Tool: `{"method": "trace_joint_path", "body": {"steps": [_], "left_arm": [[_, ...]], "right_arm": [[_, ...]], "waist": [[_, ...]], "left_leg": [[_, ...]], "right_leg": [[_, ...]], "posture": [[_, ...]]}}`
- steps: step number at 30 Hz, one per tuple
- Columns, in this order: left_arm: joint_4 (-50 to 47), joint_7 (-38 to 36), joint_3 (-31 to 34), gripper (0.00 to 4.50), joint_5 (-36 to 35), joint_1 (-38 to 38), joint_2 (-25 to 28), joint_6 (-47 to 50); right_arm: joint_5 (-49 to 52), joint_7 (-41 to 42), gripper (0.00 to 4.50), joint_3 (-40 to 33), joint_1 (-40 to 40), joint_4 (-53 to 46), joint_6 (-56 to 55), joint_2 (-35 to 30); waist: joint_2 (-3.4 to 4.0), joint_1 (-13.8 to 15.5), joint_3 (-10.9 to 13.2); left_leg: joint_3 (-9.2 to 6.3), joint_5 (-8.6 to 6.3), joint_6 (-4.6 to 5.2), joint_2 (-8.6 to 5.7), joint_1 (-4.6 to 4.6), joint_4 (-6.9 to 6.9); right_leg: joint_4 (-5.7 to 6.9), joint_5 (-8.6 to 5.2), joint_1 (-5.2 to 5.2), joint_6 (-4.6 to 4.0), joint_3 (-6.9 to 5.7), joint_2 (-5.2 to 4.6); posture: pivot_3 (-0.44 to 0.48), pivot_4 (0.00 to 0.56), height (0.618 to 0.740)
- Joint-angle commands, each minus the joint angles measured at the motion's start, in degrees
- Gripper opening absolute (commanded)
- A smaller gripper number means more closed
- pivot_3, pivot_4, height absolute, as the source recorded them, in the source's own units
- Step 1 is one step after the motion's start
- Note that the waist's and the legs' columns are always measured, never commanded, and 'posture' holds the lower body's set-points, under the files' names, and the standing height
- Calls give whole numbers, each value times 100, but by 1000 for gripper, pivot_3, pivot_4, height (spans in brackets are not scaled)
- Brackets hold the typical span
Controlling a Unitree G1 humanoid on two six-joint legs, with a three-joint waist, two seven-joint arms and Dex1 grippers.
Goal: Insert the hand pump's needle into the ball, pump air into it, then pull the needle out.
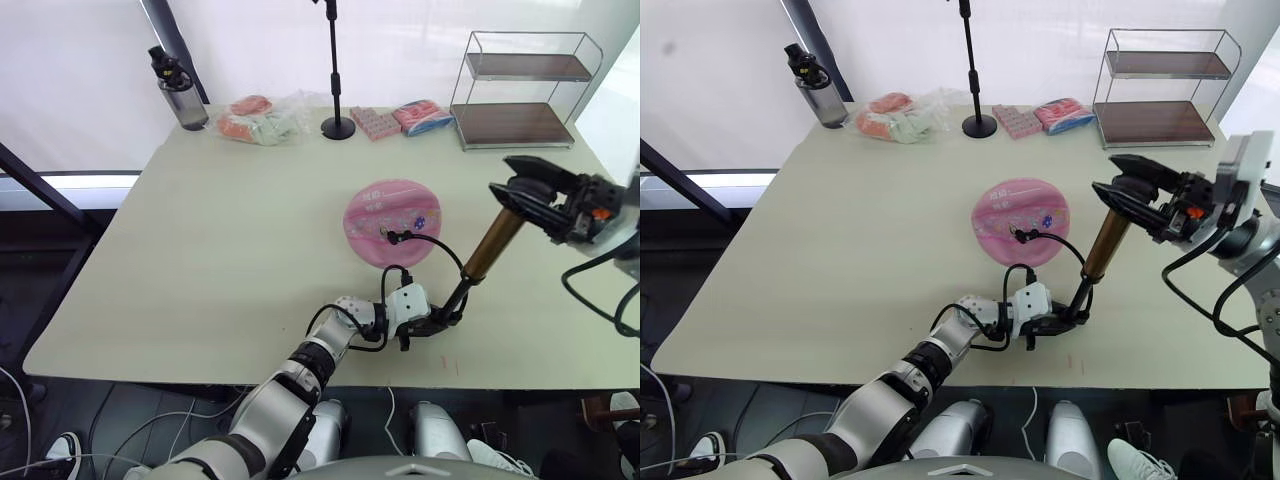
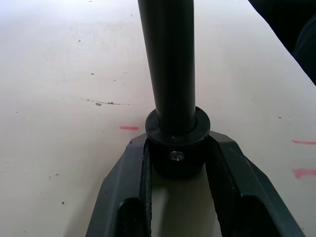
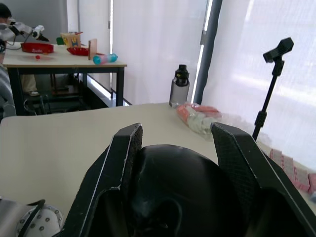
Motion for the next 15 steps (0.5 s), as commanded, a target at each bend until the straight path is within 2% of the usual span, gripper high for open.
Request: {"method": "trace_joint_path", "body": {"steps": [1,4,7,15], "left_arm": [[386,-35,-176,1089,264,242,155,216],[381,-36,-181,1089,254,248,157,221],[365,-38,-192,1089,247,260,158,222],[381,-23,-198,1089,251,252,151,223]], "right_arm": [[83,-97,1914,-496,-419,-155,-33,-265],[195,-181,1914,-553,-645,-145,67,-318],[258,-231,1914,-594,-680,-186,167,-258],[-223,-196,1914,-293,129,-332,-144,315]], "waist": [[-5,1,5],[-1,1,11],[1,-2,10],[3,4,8]], "left_leg": [[1,0,0,0,-4,0],[-2,0,0,-1,-19,3],[-1,4,-3,-3,-80,26],[-1,4,-3,-4,-79,24]], "right_leg": [[0,2,-3,-2,0,-1],[0,3,-17,-5,-3,-1],[13,8,-78,-8,-2,-2],[14,11,-79,-12,-2,-4]], "posture": [[0,150,736],[0,150,736],[0,150,736],[0,150,736]]}}
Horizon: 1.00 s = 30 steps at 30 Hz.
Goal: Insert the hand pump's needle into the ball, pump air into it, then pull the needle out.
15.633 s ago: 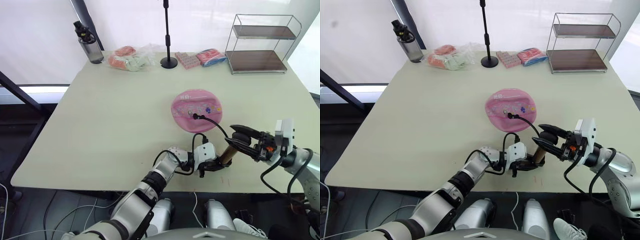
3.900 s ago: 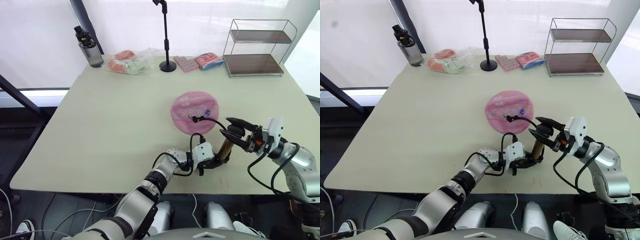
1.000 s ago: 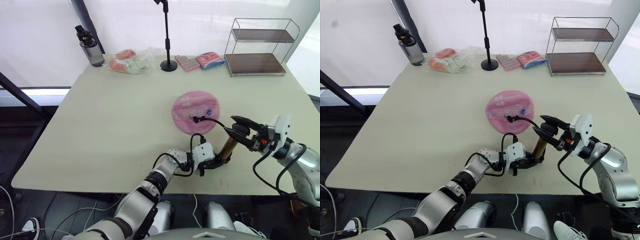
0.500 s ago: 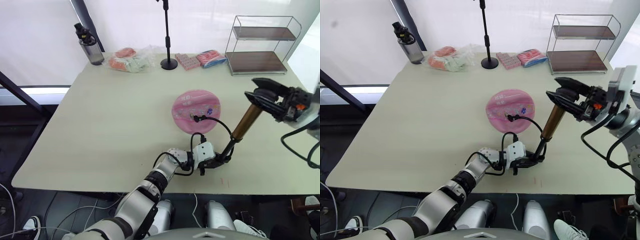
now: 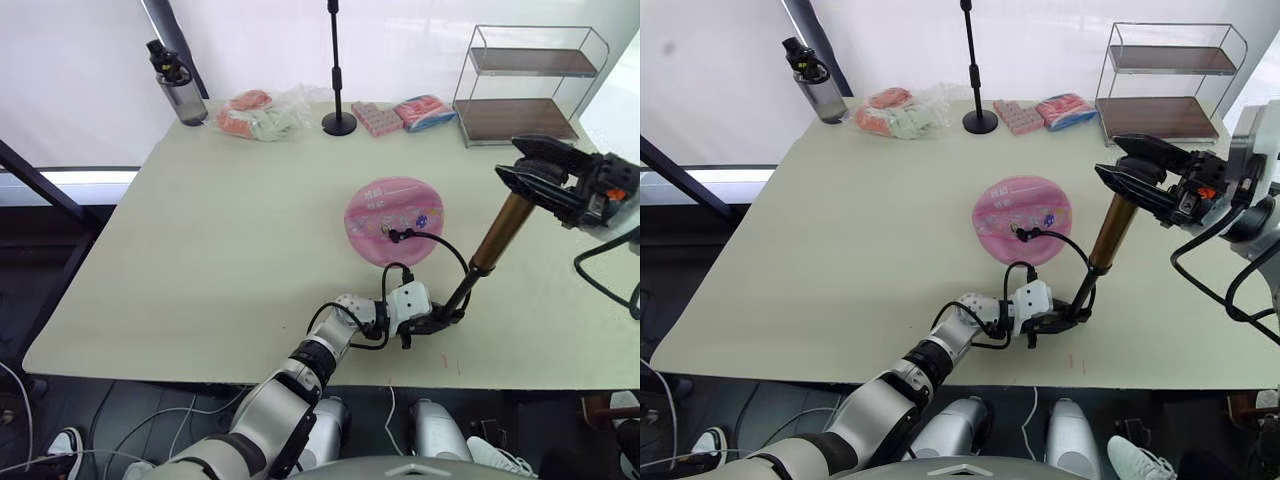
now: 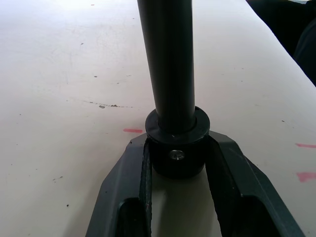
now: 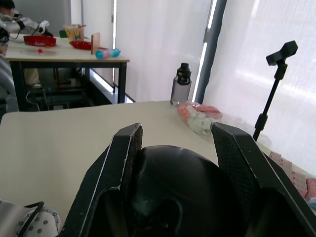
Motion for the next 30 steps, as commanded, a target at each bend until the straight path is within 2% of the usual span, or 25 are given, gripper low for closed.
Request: {"method": "trace_joint_path", "body": {"steps": [1,8,12,16,22,25,26,30], "left_arm": [[441,-7,-190,1089,294,244,150,219],[470,16,-186,1089,300,226,142,222],[467,15,-184,1089,301,224,140,220],[471,22,-164,1089,307,214,137,229],[475,39,-148,1089,304,222,147,234],[482,35,-145,1089,298,225,151,234],[483,34,-146,1089,296,229,152,231],[489,9,-154,1089,293,237,157,226]], "right_arm": [[-404,9,1914,13,380,-140,-429,232],[-1280,168,1914,631,1165,215,-1355,919],[-2026,285,1914,1230,1650,679,-2045,1302],[-2622,273,1914,1654,1951,1144,-2619,1545],[-3172,35,1914,1909,2176,1538,-3264,1780],[-3076,2,1914,1883,2231,1461,-3355,1816],[-3026,-10,1914,1867,2238,1402,-3333,1799],[-2365,103,1914,1626,2126,858,-2977,1623]], "waist": [[1,-4,-1],[-17,-17,-31],[-20,-18,-66],[-27,-19,-96],[-22,-22,-125],[-26,-21,-120],[-27,-22,-119],[-23,-21,-115]], "left_leg": [[0,0,0,0,0,0],[3,0,0,3,21,0],[-1,1,-1,4,23,-2],[0,1,-2,5,26,-3],[-1,0,-2,6,38,-8],[-1,0,-1,7,65,-15],[-1,-3,0,8,108,-32],[-2,-3,0,12,116,-33]], "right_leg": [[0,0,0,0,0,0],[2,0,11,1,3,8],[3,-1,11,0,3,14],[3,-1,12,0,5,17],[4,-2,20,-1,6,20],[2,-3,46,0,6,21],[-6,-19,85,21,7,21],[-8,-24,95,26,6,23]], "posture": [[0,150,736],[0,150,736],[0,150,736],[0,150,736],[0,150,736],[0,150,736],[0,150,736],[0,150,736]]}}
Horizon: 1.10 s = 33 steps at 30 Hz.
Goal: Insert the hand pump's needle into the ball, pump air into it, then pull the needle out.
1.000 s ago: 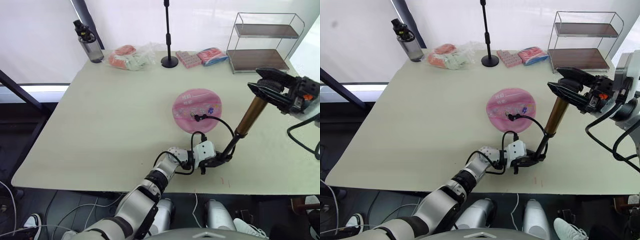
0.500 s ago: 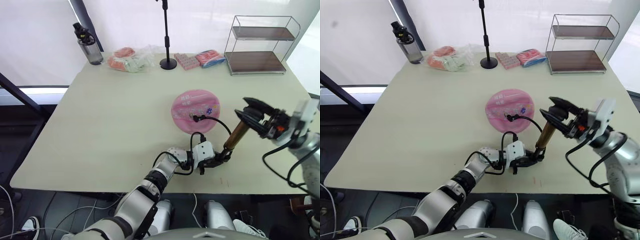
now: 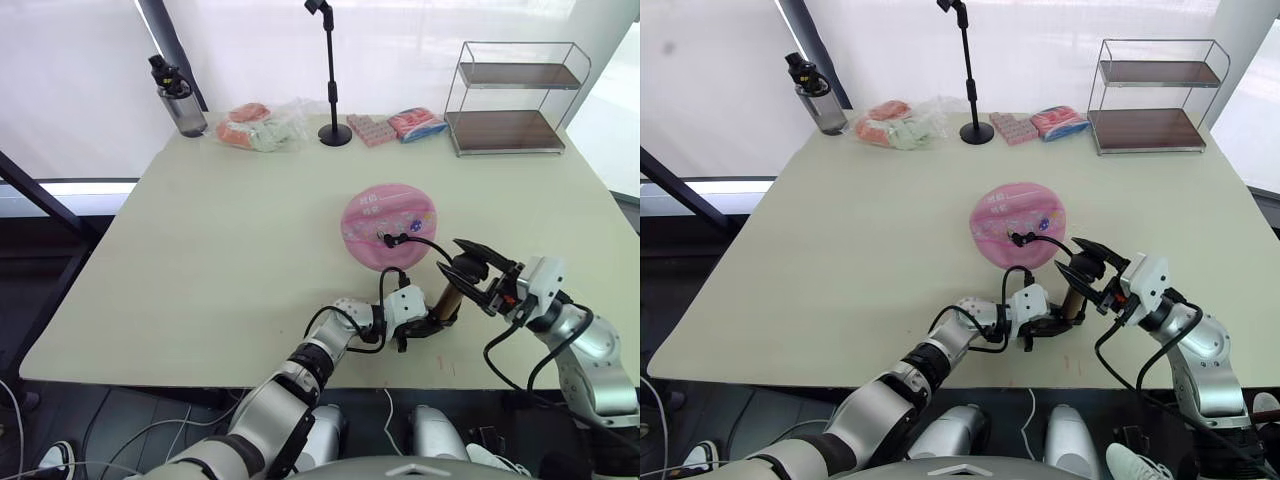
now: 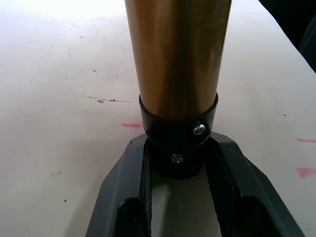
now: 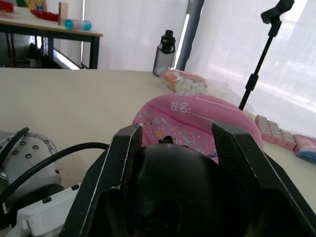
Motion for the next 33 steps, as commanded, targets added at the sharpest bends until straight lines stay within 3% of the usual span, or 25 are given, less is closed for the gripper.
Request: {"method": "trace_joint_path", "body": {"steps": [1,9,25,29,33], "left_arm": [[325,-134,-152,1089,211,231,127,185],[349,-148,-153,1089,220,228,123,158],[369,-81,-143,1089,217,263,115,37],[399,37,-185,1089,294,278,148,-235],[497,76,-230,1089,352,288,166,-347]], "right_arm": [[473,112,1914,-162,25,-274,582,-236],[1658,-67,1914,-1017,-785,-1057,1749,-936],[2925,-157,1914,-2012,-2101,-1288,2811,-1785],[3244,-217,1914,-2196,-2253,-1427,3112,-2017],[3445,-300,1914,-2271,-2397,-1542,3314,-2138]], "waist": [[1,3,3],[24,16,62],[22,19,97],[29,22,107],[34,22,108]], "left_leg": [[-1,0,0,0,-1,0],[-1,0,0,-3,-19,0],[0,0,1,-6,-29,4],[2,1,1,-8,-45,6],[1,5,-4,-9,-120,29]], "right_leg": [[-1,0,0,0,0,0],[-4,4,-7,-7,0,-5],[-6,10,-10,-14,-4,-15],[-6,16,-26,-22,-4,-19],[7,21,-100,-26,-4,-19]], "posture": [[0,150,736],[0,150,736],[0,150,736],[0,150,736],[0,150,736]]}}
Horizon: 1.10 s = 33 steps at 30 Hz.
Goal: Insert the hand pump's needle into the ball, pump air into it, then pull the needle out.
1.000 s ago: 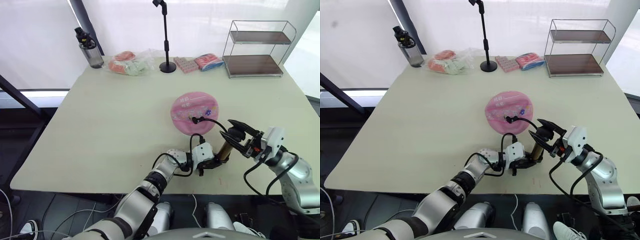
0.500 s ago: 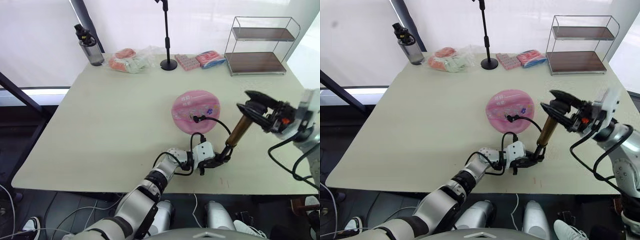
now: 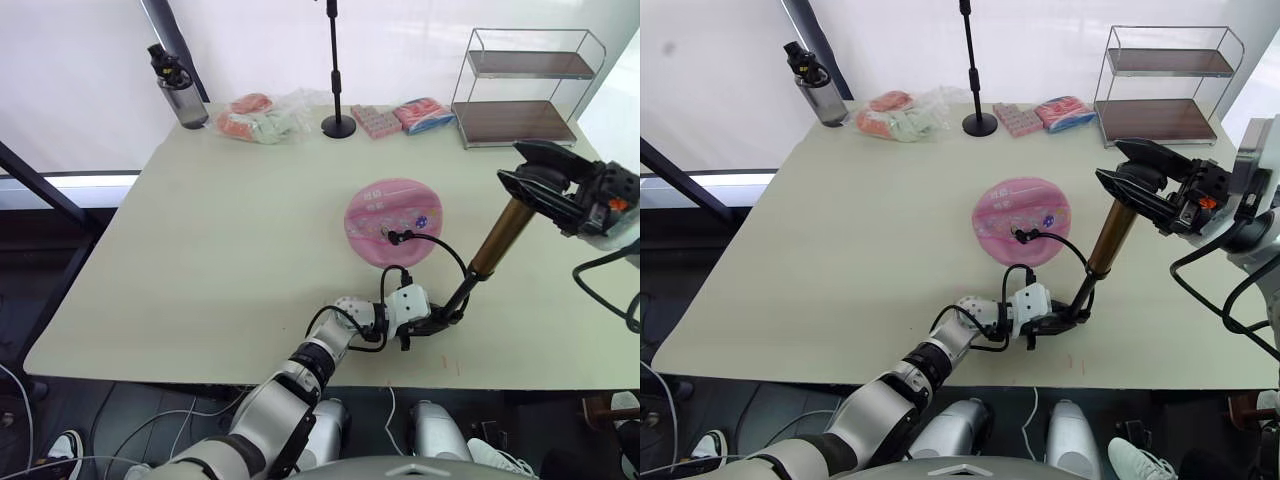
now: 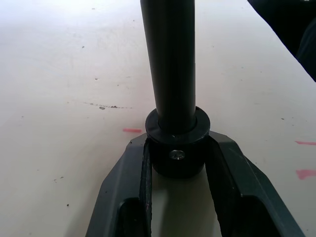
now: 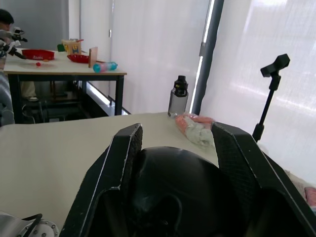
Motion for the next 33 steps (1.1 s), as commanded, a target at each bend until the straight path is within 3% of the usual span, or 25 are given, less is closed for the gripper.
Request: {"method": "trace_joint_path", "body": {"steps": [1,9,16,23,33], "left_arm": [[527,37,-252,1089,398,264,196,152],[609,15,-331,1089,454,283,217,214],[616,-25,-346,1089,452,295,226,274],[593,-46,-327,1089,498,295,229,308],[631,-77,-307,1089,526,258,221,336]], "right_arm": [[387,-193,1914,-580,-464,-376,-87,-131],[366,-327,1914,-593,-795,-391,-18,39],[-701,-99,1914,-196,538,-689,-733,846],[-1815,321,1914,236,1740,-448,-2001,1440],[-2697,586,1914,1152,2440,538,-3152,2021]], "waist": [[0,4,3],[8,-3,37],[-7,-6,19],[0,-28,-26],[-26,-25,-98]], "left_leg": [[0,3,-5,-1,-2,1],[2,6,-10,-6,-22,1],[5,14,-24,-6,-39,1],[10,-2,3,5,32,-7],[6,-1,2,9,42,-10]], "right_leg": [[0,1,-2,-1,0,-1],[0,1,-25,-1,0,-7],[1,1,-45,-1,1,-9],[3,-2,14,3,6,11],[6,-1,19,-1,8,21]], "posture": [[0,150,736],[0,150,736],[0,150,736],[0,150,736],[0,150,736]]}}
